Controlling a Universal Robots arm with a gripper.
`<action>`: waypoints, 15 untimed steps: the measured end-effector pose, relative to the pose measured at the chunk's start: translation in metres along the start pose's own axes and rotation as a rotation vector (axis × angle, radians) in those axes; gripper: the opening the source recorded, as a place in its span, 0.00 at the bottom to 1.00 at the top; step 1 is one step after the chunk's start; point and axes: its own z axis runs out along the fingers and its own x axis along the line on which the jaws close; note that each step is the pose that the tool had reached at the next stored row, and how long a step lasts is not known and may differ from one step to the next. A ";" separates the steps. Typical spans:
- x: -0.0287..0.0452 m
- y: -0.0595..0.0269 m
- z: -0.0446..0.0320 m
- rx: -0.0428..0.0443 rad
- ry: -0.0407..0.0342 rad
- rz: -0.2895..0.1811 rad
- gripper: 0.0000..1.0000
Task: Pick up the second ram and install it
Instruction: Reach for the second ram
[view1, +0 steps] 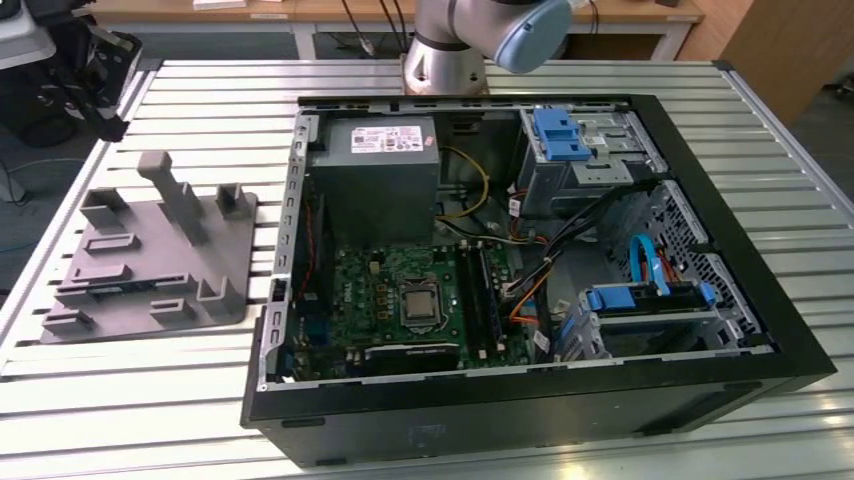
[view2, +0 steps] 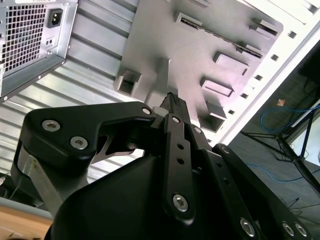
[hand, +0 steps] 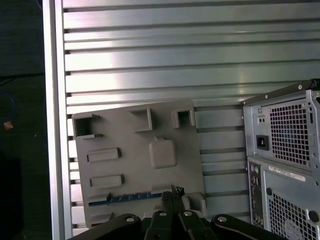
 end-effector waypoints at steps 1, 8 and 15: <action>0.0015 -0.0005 0.0004 0.0004 0.0000 0.000 0.10; 0.0078 -0.0032 0.0029 0.0021 -0.0002 0.000 0.10; 0.0078 -0.0032 0.0029 0.0023 -0.0001 0.000 0.10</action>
